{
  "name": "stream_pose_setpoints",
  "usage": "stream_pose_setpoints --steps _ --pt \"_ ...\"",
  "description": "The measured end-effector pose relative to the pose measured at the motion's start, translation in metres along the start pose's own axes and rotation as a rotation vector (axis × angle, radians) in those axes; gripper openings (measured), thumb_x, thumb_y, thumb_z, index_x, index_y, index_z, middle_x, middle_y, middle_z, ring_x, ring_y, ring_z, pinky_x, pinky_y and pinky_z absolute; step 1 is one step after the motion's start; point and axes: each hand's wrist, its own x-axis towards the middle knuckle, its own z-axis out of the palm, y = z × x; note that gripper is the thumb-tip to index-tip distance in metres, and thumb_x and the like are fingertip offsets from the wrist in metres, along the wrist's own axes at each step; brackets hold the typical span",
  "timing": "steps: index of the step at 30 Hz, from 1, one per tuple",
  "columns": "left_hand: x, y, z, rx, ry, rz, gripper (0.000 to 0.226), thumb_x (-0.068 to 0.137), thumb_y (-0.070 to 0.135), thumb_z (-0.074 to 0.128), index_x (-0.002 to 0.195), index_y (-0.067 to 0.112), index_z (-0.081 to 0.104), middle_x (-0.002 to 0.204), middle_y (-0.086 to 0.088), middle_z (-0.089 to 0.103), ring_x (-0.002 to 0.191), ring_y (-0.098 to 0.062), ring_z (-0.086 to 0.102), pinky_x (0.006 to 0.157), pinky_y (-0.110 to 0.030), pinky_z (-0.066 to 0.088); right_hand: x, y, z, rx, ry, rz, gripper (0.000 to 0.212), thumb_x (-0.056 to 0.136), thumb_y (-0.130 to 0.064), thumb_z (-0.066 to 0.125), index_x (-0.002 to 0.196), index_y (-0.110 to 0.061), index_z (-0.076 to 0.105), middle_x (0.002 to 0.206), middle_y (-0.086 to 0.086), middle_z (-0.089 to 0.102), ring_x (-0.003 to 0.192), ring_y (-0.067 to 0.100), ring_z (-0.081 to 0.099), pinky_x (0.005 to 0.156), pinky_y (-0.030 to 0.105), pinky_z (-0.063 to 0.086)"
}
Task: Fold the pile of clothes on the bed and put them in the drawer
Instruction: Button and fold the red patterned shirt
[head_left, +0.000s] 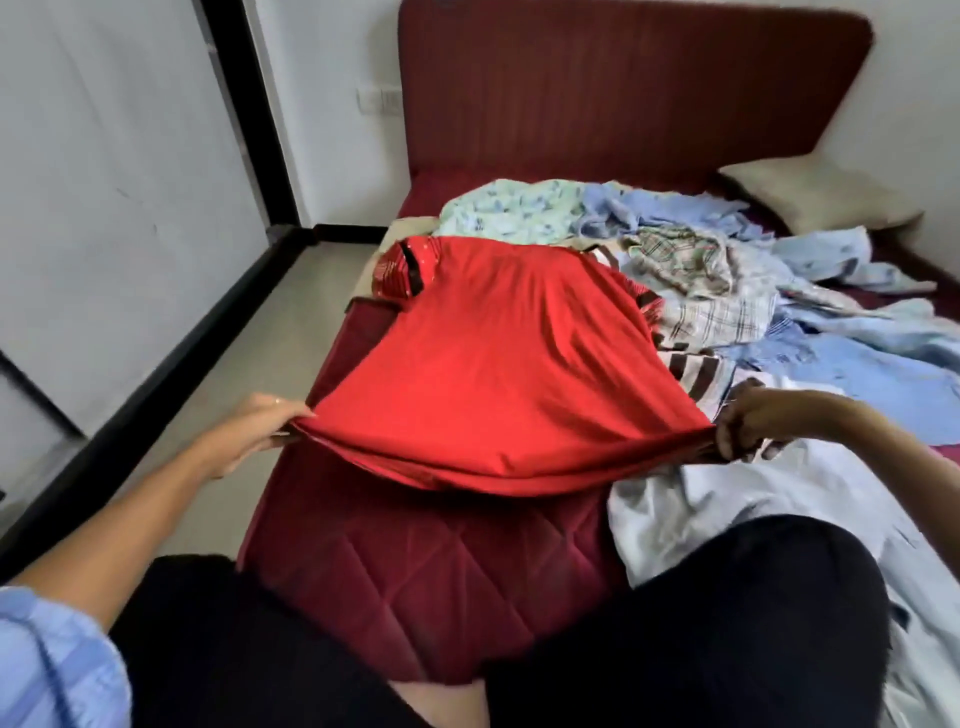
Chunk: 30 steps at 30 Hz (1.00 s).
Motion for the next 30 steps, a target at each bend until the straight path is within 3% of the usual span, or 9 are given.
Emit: stream_pose_setpoints --steps 3,6,10,13,16,19,22,25,30 --pt "0.001 -0.018 0.005 0.224 -0.017 -0.04 0.01 0.089 0.008 0.059 0.079 0.005 0.062 0.079 -0.012 0.058 0.073 -0.015 0.056 0.066 -0.022 0.052 0.012 -0.015 0.022 -0.165 -0.198 0.079 0.037 0.085 0.002 0.045 0.08 -0.023 0.073 0.076 -0.003 0.062 0.071 0.009 0.057 0.061 0.018 0.046" --pt "0.001 -0.02 0.014 0.508 -0.04 -0.038 0.026 0.086 0.012 0.058 0.06 0.01 0.056 0.06 -0.005 0.057 0.06 -0.016 0.055 0.061 -0.025 0.046 0.022 -0.031 0.035 -0.358 -0.355 0.132 0.038 0.09 0.0 0.045 0.085 -0.028 0.07 0.082 -0.007 0.058 0.072 0.004 0.053 0.065 0.018 0.047" --pt "0.006 -0.02 0.018 0.557 -0.117 -0.126 0.026 0.088 0.013 0.057 0.067 0.004 0.07 0.062 -0.005 0.07 0.059 -0.01 0.066 0.058 -0.017 0.051 0.036 -0.044 0.037 -0.513 -0.452 0.173 0.029 0.094 -0.009 0.049 0.096 -0.031 0.068 0.097 -0.004 0.057 0.08 0.006 0.052 0.062 0.019 0.049" --pt "0.017 -0.024 0.018 0.526 -0.085 -0.138 0.036 0.093 0.028 0.058 0.07 0.003 0.069 0.055 -0.001 0.067 0.057 -0.011 0.064 0.057 -0.02 0.05 0.045 -0.06 0.036 -0.472 -0.498 0.226 0.014 0.096 -0.031 0.054 0.101 -0.036 0.066 0.129 -0.001 0.05 0.114 0.019 0.053 0.071 0.025 0.049" --pt "0.023 -0.029 0.024 0.488 -0.058 -0.132 0.057 0.094 0.045 0.053 0.063 -0.001 0.068 0.04 0.005 0.057 0.058 -0.015 0.06 0.06 -0.02 0.051 0.057 -0.085 0.029 -0.5 -0.542 0.25 0.02 0.099 -0.042 0.043 0.104 -0.033 0.061 0.111 0.002 0.055 0.101 0.018 0.057 0.075 0.028 0.044" --pt "0.033 -0.039 0.03 0.441 -0.017 -0.128 0.069 0.092 0.054 0.05 0.056 -0.002 0.068 0.048 -0.003 0.062 0.061 -0.022 0.065 0.06 -0.02 0.051 0.084 -0.121 0.023 -0.561 -0.372 0.168 0.025 0.101 -0.035 0.04 0.092 -0.024 0.061 0.088 0.005 0.058 0.068 0.015 0.056 0.066 0.029 0.045" --pt "0.044 -0.053 0.034 0.427 0.047 -0.107 0.067 0.09 0.052 0.054 0.05 0.0 0.061 0.059 -0.016 0.064 0.067 -0.034 0.067 0.063 -0.031 0.057 0.114 -0.166 0.02 -0.523 -0.15 0.002 0.02 0.1 -0.031 0.043 0.094 -0.019 0.058 0.083 0.004 0.056 0.065 0.017 0.053 0.058 0.026 0.044" --pt "0.053 -0.059 0.039 0.472 0.093 -0.063 0.06 0.089 0.046 0.06 0.047 0.004 0.053 0.052 -0.013 0.055 0.059 -0.033 0.06 0.062 -0.035 0.053 0.143 -0.221 0.019 -0.484 -0.132 -0.07 0.024 0.1 -0.033 0.044 0.101 -0.014 0.059 0.079 0.002 0.055 0.067 0.017 0.053 0.061 0.026 0.044" --pt "0.074 -0.071 0.044 0.518 0.109 -0.009 0.054 0.086 0.04 0.065 0.048 0.011 0.04 0.05 -0.008 0.038 0.057 -0.027 0.044 0.056 -0.039 0.023 0.2 -0.319 0.029 -0.667 0.059 -0.309 0.042 0.1 -0.028 0.045 0.123 0.004 0.059 0.124 0.023 0.06 0.113 0.035 0.057 0.091 0.036 0.044"
